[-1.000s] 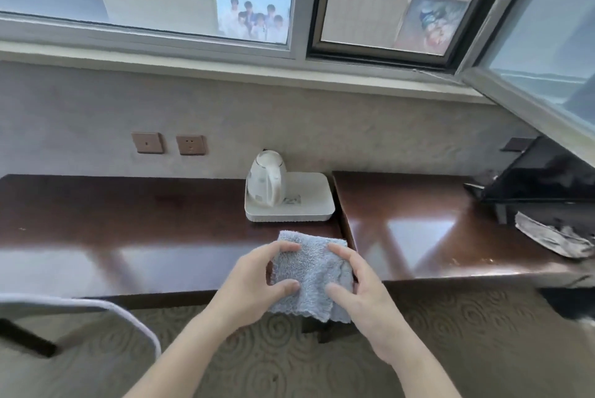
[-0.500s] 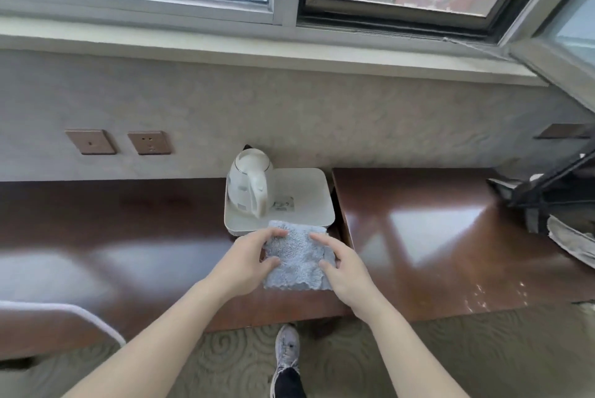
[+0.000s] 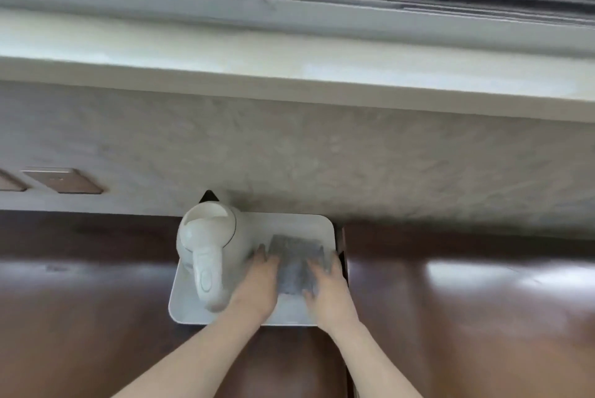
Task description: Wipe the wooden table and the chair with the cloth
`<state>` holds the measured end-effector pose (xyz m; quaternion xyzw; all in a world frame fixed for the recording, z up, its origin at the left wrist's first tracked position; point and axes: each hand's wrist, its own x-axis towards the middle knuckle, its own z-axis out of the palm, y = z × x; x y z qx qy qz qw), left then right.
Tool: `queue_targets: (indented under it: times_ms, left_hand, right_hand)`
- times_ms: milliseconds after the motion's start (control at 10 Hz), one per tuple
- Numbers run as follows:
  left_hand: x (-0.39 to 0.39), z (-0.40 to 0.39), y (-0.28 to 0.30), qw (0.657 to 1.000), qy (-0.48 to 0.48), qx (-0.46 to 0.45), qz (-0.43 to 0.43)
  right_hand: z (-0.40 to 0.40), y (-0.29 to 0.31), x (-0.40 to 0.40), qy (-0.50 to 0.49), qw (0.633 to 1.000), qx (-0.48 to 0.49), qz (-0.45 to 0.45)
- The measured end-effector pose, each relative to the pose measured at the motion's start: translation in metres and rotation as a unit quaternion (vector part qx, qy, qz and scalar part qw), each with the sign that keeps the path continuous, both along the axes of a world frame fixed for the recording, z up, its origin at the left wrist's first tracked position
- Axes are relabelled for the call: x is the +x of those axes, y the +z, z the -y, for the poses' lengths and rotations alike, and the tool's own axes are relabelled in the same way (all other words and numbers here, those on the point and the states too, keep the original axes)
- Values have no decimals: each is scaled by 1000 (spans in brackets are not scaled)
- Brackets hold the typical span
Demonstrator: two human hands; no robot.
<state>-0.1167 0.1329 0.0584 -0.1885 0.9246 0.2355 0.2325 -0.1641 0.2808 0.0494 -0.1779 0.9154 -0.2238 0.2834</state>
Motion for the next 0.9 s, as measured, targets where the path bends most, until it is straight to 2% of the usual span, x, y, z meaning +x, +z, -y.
queue_targets:
  times_ms: [100, 200, 300, 600, 700, 900]
  left_hand:
    - [-25, 0, -28, 993, -86, -74, 23]
    - [-39, 4, -47, 982, -150, -99, 60]
    - [-47, 9, -60, 965, -198, -121, 119]
    - [-78, 5, -79, 921, -243, -219, 213]
    - [-77, 6, -78, 923, -236, -225, 205]
    - [-51, 8, -45, 947, -221, -203, 112]
  right_hand:
    - [13, -26, -26, 89, 995, 31, -21]
    - [24, -49, -41, 194, 976, 101, -21]
    - [27, -60, -49, 210, 966, 153, -11]
    - [40, -52, -68, 252, 936, 242, -30]
    - [40, -50, -67, 253, 935, 248, -25]
    - [33, -21, -60, 235, 957, 171, -8]
